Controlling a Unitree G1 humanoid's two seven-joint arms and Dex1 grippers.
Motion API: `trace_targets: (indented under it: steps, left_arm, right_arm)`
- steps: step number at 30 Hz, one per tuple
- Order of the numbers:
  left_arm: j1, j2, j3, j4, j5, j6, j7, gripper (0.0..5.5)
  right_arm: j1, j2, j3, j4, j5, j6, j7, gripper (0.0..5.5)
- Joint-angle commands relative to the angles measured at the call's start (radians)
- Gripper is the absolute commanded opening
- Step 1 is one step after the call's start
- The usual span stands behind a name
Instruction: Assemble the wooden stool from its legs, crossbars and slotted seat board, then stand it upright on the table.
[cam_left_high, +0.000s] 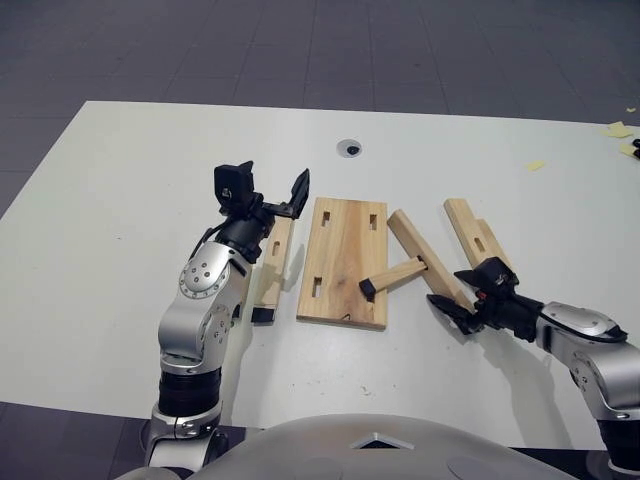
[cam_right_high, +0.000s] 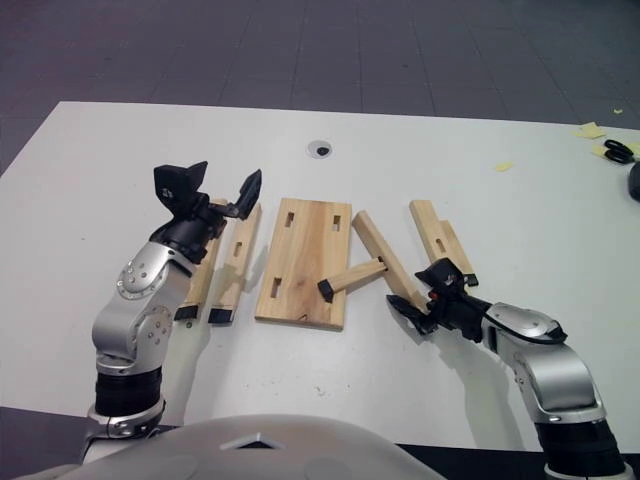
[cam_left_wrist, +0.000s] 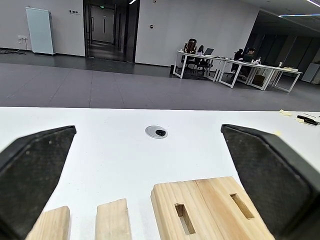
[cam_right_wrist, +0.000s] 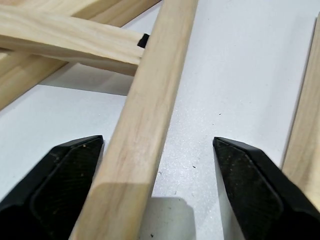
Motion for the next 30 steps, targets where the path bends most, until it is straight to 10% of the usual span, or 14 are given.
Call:
trace_targets:
  steps: [1, 20, 30]
  left_arm:
    - [-0.003, -0.003, 0.0, 0.002, 0.014, -0.009, 0.003, 5.4]
    - [-0.195, 0.115, 0.133, 0.126, -0.037, 0.003, -0.105, 5.4]
    - [-0.501, 0.24, 0.444, 0.414, -0.659, 0.407, -0.355, 5.4]
  right_arm:
    - [0.001, -0.021, -0.001, -0.015, 0.014, 0.087, -0.005, 3.35]
    - [-0.137, 0.24, -0.018, -0.043, 0.07, 0.127, -0.186, 1.05]
    - [-0.345, 0.546, -0.317, -0.049, 0.817, 0.158, -0.309, 1.05]
